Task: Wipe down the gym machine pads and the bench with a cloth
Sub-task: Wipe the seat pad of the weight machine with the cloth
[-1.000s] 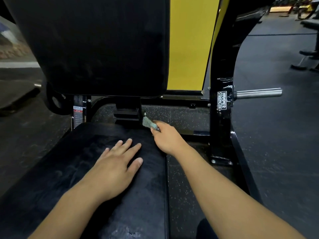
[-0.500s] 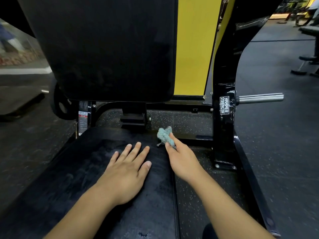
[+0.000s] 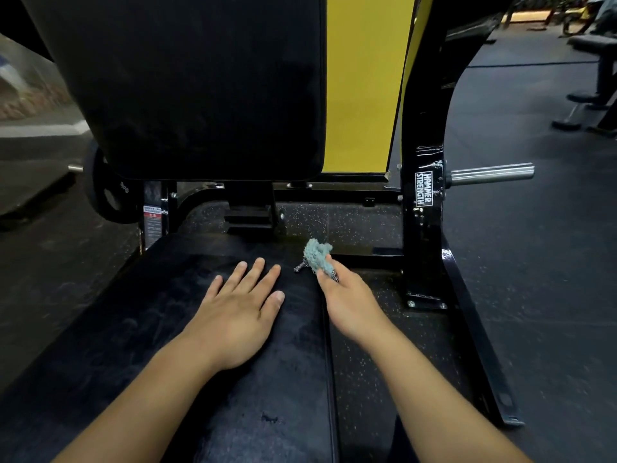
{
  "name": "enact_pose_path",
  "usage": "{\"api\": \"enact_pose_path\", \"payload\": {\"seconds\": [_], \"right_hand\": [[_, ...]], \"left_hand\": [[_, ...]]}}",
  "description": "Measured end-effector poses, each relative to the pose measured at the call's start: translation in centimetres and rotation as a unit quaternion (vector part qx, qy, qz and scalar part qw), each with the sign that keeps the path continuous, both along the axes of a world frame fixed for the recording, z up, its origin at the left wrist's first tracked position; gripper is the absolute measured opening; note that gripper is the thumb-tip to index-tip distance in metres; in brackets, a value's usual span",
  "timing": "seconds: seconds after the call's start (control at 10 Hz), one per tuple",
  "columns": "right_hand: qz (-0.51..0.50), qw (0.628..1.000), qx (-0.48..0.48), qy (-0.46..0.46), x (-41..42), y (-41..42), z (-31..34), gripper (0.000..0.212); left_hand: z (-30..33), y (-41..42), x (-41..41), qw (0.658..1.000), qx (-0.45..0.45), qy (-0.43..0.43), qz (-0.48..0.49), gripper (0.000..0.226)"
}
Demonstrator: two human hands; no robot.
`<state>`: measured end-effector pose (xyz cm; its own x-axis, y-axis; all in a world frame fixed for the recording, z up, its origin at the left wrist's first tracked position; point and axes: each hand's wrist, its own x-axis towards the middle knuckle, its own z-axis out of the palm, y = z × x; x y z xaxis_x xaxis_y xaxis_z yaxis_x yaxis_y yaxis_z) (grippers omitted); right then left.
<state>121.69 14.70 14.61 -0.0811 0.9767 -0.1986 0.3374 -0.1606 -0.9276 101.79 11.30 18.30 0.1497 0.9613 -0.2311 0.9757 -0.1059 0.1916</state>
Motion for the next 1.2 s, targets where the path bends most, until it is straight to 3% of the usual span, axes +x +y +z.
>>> {"api": "enact_pose_path", "payload": {"seconds": [0.2, 0.3, 0.5, 1.0, 1.2], "right_hand": [[-0.011, 0.999, -0.009, 0.034, -0.5, 1.4, 0.5, 0.057], [-0.023, 0.998, -0.02, 0.053, -0.7, 2.7, -0.7, 0.072], [-0.01, 1.0, 0.014, 0.017, -0.2, -3.0, 0.0, 0.041], [-0.049, 0.991, 0.026, 0.12, -1.1, 0.9, 0.1, 0.034], [-0.076, 0.991, 0.026, 0.103, -0.9, 0.9, -0.7, 0.025]], "left_hand": [[-0.2, 0.0, 0.0, 1.0, 0.006, 0.001, -0.001, 0.059], [-0.3, -0.1, -0.1, 1.0, 0.009, 0.0, 0.0, 0.059], [-0.3, -0.3, 0.0, 1.0, 0.0, 0.007, 0.0, 0.058], [1.0, -0.8, 0.1, 1.0, 0.003, -0.029, 0.008, 0.061], [0.4, -2.6, 0.4, 0.999, 0.003, -0.037, 0.024, 0.061]]}}
